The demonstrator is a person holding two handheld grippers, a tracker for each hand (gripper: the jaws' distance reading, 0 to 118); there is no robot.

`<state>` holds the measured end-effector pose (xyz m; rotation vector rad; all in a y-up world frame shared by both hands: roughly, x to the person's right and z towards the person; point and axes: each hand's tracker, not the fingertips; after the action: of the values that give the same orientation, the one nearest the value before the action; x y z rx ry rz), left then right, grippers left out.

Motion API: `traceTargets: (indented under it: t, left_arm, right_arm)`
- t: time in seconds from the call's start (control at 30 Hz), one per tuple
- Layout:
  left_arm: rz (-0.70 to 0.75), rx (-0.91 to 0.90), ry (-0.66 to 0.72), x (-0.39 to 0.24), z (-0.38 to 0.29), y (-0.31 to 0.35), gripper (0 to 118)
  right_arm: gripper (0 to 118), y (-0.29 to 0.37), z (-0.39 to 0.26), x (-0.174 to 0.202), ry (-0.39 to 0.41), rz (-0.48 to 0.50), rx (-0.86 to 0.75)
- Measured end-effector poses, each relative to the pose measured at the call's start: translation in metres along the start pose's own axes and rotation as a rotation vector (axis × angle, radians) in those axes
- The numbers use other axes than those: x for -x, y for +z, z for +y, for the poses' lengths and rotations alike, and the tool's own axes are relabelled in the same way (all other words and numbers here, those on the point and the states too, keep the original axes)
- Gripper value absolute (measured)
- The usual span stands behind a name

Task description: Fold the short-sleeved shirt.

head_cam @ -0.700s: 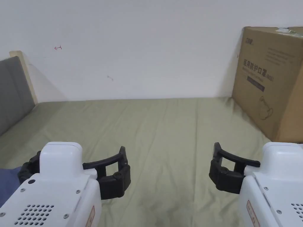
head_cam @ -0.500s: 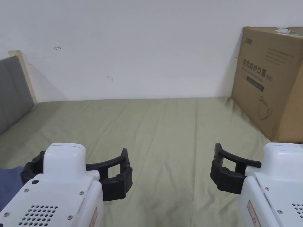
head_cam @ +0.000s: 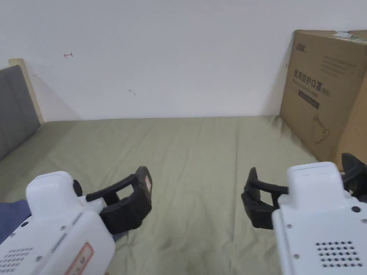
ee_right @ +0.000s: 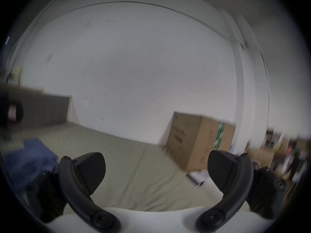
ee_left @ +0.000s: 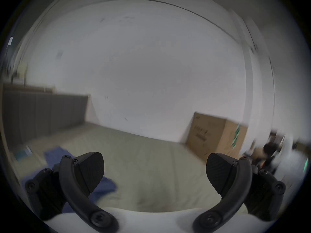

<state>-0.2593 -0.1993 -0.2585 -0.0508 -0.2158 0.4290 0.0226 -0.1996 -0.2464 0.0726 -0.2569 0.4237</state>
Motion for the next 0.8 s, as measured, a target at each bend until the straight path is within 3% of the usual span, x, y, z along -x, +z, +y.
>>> traceTargets:
  t: [0.1,0.2,0.23,0.33,0.4,0.43,0.5,0.57,0.7,0.73,0.8]
  left_arm:
    - [-0.026,-0.035,0.146,0.016,-0.004,-0.002,118]
    - [-0.027,-0.127,0.448,0.037,-0.019,0.0,118]
    - [-0.024,-0.129,0.569,0.045,-0.026,0.0,118]
    - [-0.007,-0.089,0.777,0.062,-0.048,-0.003,118]
    - [0.034,-0.043,0.805,0.066,-0.054,-0.006,118]
    - [0.058,-0.034,0.756,0.066,-0.053,-0.007,118]
    - [0.119,-0.031,0.606,0.056,-0.042,-0.008,118]
    - [0.161,-0.014,0.349,0.039,-0.021,-0.014,118]
    - [0.221,-0.018,-0.261,-0.019,0.004,-0.021,118]
    - [0.219,-0.007,-0.373,-0.03,0.002,-0.023,118]
    - [0.179,0.042,-0.525,-0.041,-0.008,-0.024,118]
  right_arm:
    - [118,0.007,0.007,0.023,0.184,-0.02,-0.041]
    - [118,0.014,0.002,0.051,0.447,-0.029,-0.097]
    - [118,0.015,-0.002,0.058,0.5,-0.014,-0.11]
    - [118,0.014,-0.004,0.068,0.51,0.095,-0.053]
    - [118,0.012,-0.005,0.068,0.488,0.135,-0.025]
    - [118,0.01,-0.005,0.066,0.469,0.134,-0.023]
    - [118,0.007,-0.003,0.058,0.366,0.15,0.0]
    - [118,0.003,0.003,0.042,0.202,0.169,0.033]
    - [118,-0.011,0.004,0.002,-0.258,0.165,0.103]
    - [118,-0.015,-0.001,-0.007,-0.387,0.156,0.126]
    - [118,-0.018,-0.014,-0.015,-0.549,0.084,0.179]
